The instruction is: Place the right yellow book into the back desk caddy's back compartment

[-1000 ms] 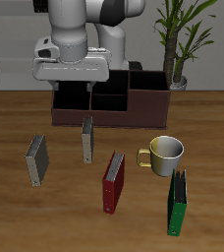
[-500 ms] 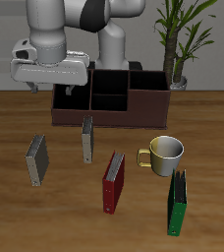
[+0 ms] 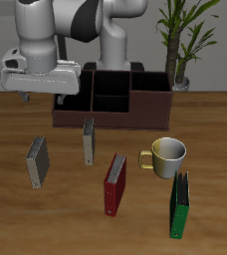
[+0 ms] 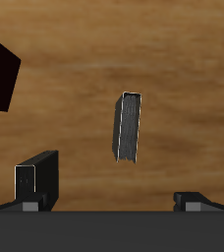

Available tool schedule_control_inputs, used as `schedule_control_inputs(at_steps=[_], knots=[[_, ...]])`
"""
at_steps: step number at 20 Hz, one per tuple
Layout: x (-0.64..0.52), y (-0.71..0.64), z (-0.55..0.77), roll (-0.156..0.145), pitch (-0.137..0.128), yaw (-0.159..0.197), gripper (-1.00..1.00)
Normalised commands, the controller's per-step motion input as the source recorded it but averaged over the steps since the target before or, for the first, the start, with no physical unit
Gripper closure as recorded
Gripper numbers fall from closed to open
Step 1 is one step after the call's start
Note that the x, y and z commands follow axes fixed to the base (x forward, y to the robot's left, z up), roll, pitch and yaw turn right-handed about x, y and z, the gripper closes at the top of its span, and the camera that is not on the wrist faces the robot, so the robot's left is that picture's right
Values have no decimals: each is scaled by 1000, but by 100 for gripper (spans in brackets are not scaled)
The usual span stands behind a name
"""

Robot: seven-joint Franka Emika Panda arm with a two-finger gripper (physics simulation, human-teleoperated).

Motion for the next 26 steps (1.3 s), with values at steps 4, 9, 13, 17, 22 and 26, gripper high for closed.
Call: schedule_control_inputs(at_steps=[4,9,13,17,22,26], knots=[[235,-121,-89,26,-50,-31,-100],[175,-4,-102,14,-43,1,-100],[139,1,-101,-1,-10,-26,-100],[66,-13,-77,1,-3,-4,-100],[191,-121,-231,-4,-24,-12,-100],[91,-36,-157,-12,-3,13,-100]])
